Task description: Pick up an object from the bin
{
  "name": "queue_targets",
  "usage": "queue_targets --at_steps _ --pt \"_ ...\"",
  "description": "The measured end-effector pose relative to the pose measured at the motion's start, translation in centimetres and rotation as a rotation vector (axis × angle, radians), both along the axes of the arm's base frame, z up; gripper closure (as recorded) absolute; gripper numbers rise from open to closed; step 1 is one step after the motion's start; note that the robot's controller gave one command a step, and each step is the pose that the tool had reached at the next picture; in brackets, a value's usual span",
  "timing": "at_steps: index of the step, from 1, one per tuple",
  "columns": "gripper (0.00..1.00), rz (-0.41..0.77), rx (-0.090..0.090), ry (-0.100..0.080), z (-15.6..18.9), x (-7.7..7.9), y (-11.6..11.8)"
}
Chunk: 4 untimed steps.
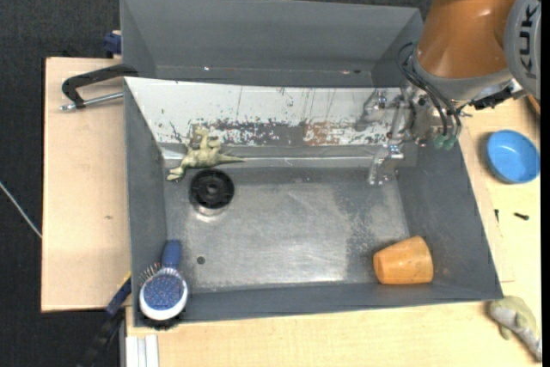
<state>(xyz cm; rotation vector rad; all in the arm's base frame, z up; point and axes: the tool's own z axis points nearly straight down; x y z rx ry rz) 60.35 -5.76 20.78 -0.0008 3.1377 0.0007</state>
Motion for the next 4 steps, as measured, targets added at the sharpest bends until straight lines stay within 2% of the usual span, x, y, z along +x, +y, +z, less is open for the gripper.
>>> queue_targets --at_steps 1,2,3,4 --pt "0.0 -0.18 0.004 0.01 -8.5 -2.0 11.0" --pt "0.0 0.076 0.003 0.006 -12.9 -1.6 18.2" --pt "0.0 -0.01 -0.002 -0.002 -13.3 -2.0 24.6" --pt "1.0 -0.011 0.003 -0.006 -13.2 -1.9 24.5"
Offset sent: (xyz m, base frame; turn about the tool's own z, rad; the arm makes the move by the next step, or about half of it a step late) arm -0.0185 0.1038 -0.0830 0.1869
